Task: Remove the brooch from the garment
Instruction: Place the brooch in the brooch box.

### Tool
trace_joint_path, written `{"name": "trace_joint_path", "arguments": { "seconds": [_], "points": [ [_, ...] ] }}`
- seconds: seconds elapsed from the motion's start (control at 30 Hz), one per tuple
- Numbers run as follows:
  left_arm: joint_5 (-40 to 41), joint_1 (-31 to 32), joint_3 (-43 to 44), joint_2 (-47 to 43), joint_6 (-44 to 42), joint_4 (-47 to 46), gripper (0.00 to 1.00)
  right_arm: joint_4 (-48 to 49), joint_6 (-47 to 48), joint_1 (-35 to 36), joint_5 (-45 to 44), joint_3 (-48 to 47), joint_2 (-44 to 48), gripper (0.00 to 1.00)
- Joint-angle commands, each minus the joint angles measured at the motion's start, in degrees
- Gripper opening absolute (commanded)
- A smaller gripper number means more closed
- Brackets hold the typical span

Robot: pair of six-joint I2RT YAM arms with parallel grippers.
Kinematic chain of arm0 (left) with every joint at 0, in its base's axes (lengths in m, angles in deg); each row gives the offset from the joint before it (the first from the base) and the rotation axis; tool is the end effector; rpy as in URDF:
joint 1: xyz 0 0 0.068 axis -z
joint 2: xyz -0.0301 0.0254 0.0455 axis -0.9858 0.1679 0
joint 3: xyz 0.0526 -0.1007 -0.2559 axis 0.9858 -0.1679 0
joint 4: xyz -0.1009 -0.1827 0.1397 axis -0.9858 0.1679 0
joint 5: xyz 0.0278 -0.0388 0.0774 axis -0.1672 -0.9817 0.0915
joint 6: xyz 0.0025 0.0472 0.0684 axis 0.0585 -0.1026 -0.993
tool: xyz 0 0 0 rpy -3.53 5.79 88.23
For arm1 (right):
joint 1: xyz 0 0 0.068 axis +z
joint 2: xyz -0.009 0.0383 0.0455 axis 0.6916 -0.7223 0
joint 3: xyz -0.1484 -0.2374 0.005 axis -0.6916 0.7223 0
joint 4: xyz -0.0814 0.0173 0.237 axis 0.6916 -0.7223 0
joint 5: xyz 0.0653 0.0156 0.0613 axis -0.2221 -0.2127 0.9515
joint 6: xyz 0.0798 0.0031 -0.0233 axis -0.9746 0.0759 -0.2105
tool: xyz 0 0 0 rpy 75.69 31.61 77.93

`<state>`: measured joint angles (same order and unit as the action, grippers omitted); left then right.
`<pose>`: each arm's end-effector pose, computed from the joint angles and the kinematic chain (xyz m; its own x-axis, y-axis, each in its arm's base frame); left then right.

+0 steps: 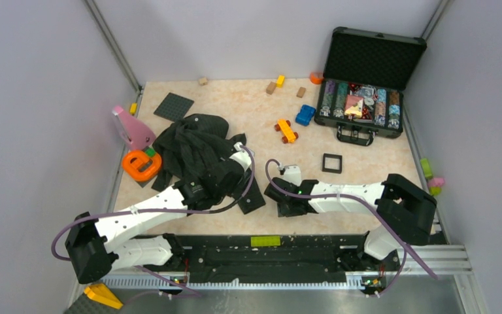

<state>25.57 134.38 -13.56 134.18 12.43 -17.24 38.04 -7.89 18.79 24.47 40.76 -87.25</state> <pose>0.1681 -0.1700 0.2457 -0.4588 0.5153 -0.7239 0.4631 0.8340 0.3001 0.1495 0.2277 0.1414 -0.8749 -0.0982 -0.4743 -0.1233 0.9921 0.0220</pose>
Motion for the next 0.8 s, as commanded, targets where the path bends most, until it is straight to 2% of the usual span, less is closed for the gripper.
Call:
{"name": "trace_joint_path", "arguments": {
  "seconds": [0.0, 0.1, 0.43, 0.57, 0.77],
  "points": [
    [-0.3, -0.2, 2.0, -0.7, 0.1, -0.9, 0.0, 2.3, -1.1, 1.0, 1.5, 0.5, 0.8, 0.41],
    [-0.5, -0.3, 2.1, -0.8, 0.0, -0.9, 0.0, 3.4, -1.8, 1.0, 0.9, 1.5, 3.2, 0.38],
    [-0.9, -0.3, 2.2, -0.6, -0.1, -1.0, 0.0, 1.6, 0.0, 0.9, -1.7, -1.2, 7.3, 0.38],
    [-1.0, -0.3, 2.2, -0.7, -0.1, -0.7, 0.0, 3.0, 0.6, 0.9, 1.3, -0.8, 6.7, 0.4],
    [-1.3, -0.3, 2.4, -1.0, -0.1, -0.8, 0.0, 4.0, 0.2, 1.1, 4.0, -1.7, 4.8, 0.35]
  ]
}}
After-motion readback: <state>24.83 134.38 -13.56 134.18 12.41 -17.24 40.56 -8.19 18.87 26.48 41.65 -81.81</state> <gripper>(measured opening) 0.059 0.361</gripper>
